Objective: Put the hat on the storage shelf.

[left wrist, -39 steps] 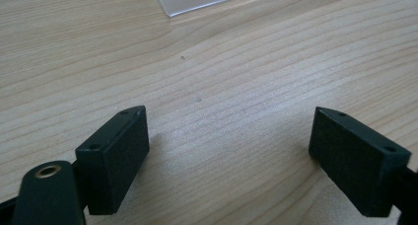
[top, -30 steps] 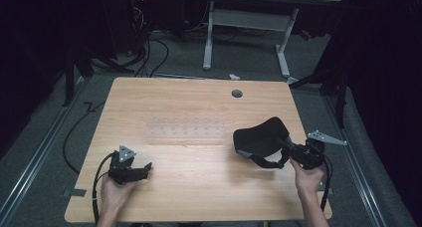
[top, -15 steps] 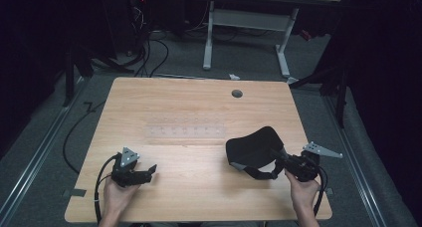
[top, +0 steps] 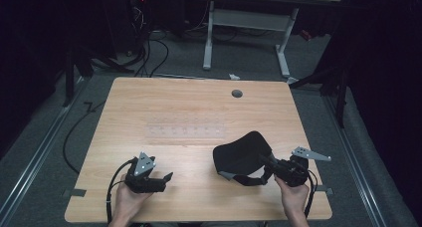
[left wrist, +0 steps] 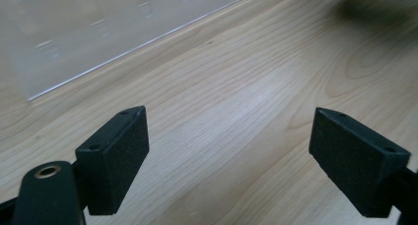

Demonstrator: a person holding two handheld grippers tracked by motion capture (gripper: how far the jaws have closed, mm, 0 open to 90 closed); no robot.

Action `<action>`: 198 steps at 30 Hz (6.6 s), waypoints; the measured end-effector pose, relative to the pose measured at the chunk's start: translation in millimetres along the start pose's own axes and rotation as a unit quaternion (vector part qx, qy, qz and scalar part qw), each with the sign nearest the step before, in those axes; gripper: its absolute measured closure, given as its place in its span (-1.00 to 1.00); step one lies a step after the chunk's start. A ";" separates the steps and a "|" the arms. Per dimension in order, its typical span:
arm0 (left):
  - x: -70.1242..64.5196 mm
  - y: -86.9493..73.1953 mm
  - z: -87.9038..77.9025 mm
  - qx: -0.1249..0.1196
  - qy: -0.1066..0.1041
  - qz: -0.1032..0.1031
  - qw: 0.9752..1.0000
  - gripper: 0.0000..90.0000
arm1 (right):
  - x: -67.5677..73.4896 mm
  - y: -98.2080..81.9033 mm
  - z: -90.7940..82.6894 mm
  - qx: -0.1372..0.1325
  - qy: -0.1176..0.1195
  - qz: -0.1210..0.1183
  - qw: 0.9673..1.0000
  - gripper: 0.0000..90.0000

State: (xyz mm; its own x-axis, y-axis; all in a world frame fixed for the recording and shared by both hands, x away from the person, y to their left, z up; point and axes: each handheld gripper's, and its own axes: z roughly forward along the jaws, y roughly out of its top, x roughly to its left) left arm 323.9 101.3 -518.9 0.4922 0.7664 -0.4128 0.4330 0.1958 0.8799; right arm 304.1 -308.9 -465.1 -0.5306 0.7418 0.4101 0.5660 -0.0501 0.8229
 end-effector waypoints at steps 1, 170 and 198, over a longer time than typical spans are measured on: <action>-2.6 0.1 0.9 -0.002 -0.005 -0.003 1.000 -0.64 | 0.9 -0.2 1.1 0.001 0.002 0.000 1.000 0.91; -8.2 94.1 -43.9 -0.097 -0.144 -0.044 0.984 0.93 | -25.3 -29.0 80.7 0.122 -0.227 -0.107 0.960 -0.09; 20.0 114.4 -22.8 -0.139 -0.091 -0.039 0.985 0.93 | -25.2 -28.9 80.8 0.123 -0.227 -0.107 0.960 -0.11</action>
State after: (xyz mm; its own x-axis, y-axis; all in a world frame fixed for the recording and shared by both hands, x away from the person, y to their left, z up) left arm 366.1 152.9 -421.2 0.6033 0.6254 -0.4949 0.2631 0.4297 0.8638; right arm 352.1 -272.1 -531.0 -0.3533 0.9353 -0.0172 0.6361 0.2537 0.7287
